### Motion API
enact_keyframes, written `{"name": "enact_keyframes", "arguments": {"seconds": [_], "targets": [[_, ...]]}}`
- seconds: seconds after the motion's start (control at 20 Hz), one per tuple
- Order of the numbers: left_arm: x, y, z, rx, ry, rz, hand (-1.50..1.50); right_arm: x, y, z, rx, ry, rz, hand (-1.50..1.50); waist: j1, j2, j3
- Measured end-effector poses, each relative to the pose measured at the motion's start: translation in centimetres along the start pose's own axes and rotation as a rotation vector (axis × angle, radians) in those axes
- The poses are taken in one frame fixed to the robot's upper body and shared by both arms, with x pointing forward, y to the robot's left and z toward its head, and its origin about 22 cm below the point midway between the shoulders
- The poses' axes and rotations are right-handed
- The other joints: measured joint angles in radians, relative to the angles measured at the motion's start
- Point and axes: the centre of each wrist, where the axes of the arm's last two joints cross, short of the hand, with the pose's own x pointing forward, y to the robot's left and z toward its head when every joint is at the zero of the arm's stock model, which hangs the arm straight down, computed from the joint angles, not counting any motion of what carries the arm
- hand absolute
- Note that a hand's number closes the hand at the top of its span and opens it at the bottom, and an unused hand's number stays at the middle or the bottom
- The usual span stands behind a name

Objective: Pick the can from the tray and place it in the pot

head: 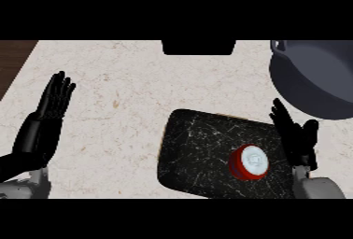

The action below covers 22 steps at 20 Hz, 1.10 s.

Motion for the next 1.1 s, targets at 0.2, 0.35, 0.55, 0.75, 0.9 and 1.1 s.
{"name": "enact_keyframes", "arguments": {"seconds": [0.2,0.35,0.55,0.75,0.9,1.1], "targets": [[-1.1,-0.3,0.8,0.062,0.062,0.008,0.0,4.4,-1.7,0.3,0.013,-0.341,0.04,1.5,-0.03,-0.017,0.001],[-2.4,-0.3,2.2,0.131,0.142,0.02,0.0,9.2,-4.6,0.9,-0.05,-0.637,0.174,-1.5,-0.067,-0.037,-0.004],[-3.8,-1.6,4.0,0.193,0.216,0.055,0.0,8.1,-7.8,4.0,-0.295,-0.769,0.251,-1.5,-0.092,-0.031,-0.001],[-4.1,-3.0,4.1,0.198,0.232,0.075,0.0,6.3,-6.5,8.2,-0.305,-0.966,0.232,-1.5,-0.082,-0.025,0.0],[-4.2,-3.5,4.5,0.191,0.239,0.086,0.0,5.8,-5.5,11.9,-0.296,-1.065,0.25,-1.5,-0.068,-0.022,0.0],[-4.0,-4.7,4.0,0.185,0.235,0.088,0.0,5.5,-4.9,16.7,-0.268,-1.027,0.358,-1.5,-0.055,-0.017,-0.001]]}}
